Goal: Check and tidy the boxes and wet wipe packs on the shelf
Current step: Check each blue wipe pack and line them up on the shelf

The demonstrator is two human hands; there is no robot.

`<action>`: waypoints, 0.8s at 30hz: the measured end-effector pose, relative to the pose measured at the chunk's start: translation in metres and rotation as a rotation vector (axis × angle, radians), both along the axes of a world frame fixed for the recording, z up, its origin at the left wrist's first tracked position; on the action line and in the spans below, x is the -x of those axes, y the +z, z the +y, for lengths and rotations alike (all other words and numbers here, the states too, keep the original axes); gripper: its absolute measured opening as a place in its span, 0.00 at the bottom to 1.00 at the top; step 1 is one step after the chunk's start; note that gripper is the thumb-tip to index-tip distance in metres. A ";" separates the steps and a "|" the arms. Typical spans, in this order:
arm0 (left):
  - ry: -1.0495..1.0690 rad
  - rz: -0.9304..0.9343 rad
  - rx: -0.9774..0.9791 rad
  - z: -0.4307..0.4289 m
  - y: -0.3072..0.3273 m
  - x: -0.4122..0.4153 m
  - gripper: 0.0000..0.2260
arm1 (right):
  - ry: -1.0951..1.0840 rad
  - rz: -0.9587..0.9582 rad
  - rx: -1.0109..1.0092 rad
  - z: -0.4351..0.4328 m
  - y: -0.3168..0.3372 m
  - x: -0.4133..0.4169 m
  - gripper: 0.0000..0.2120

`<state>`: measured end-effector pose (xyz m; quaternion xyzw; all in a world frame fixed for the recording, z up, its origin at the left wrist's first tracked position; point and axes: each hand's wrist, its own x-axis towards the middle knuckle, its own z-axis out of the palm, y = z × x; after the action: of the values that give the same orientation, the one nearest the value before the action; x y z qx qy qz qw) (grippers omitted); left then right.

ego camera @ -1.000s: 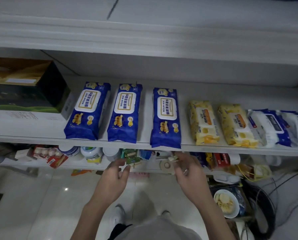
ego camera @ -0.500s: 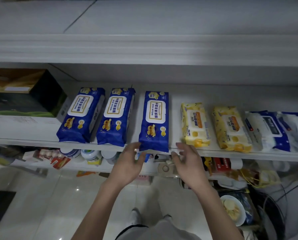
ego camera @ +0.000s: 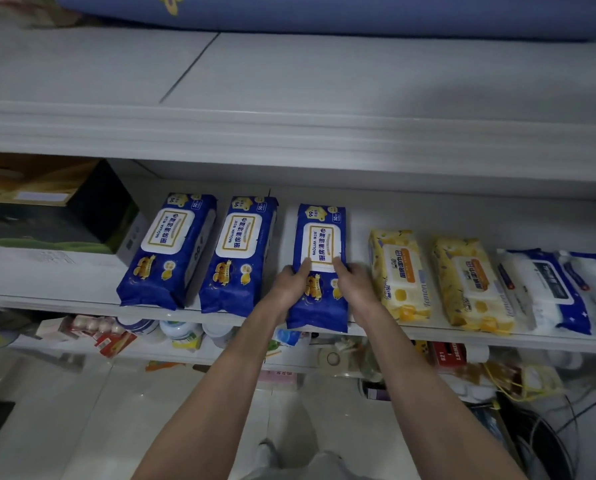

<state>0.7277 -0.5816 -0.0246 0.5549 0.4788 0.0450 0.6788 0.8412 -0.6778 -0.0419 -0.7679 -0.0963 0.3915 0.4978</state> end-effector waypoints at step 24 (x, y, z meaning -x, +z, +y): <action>-0.024 -0.474 0.043 -0.056 0.056 0.129 0.24 | -0.003 0.240 -0.626 -0.101 0.055 0.092 0.31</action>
<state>0.5991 -0.6374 0.0315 0.5197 0.3004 0.1557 0.7845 0.7487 -0.7783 0.0128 -0.5262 -0.1514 0.4296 0.7181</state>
